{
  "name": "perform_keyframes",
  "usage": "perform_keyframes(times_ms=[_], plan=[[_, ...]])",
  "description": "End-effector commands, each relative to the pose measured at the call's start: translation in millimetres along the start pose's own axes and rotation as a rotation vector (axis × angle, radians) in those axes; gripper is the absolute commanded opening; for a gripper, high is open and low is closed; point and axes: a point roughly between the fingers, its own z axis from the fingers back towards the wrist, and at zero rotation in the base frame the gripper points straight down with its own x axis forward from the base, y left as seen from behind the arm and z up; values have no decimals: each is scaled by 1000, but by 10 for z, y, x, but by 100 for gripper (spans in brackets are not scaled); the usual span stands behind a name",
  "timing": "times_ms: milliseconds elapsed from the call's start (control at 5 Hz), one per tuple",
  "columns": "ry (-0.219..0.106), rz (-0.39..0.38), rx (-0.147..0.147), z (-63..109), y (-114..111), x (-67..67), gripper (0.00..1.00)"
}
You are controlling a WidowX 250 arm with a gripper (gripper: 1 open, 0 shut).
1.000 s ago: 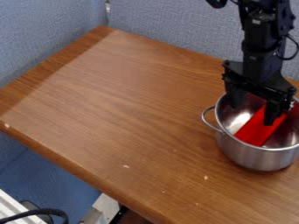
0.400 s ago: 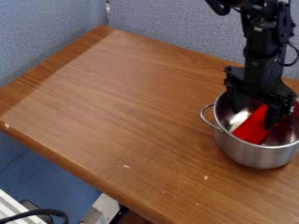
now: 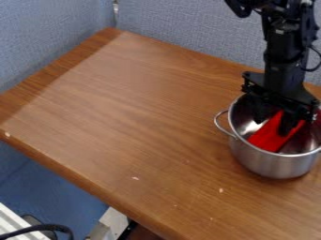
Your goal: Put the red object in the metal pot
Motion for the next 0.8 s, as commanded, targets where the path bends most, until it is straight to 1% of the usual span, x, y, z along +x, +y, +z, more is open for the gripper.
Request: perform_keyframes(times_ms=[0,600], plan=[[-48,20,6,154,73,115,100],[-35,27,7,116,117,152,100]])
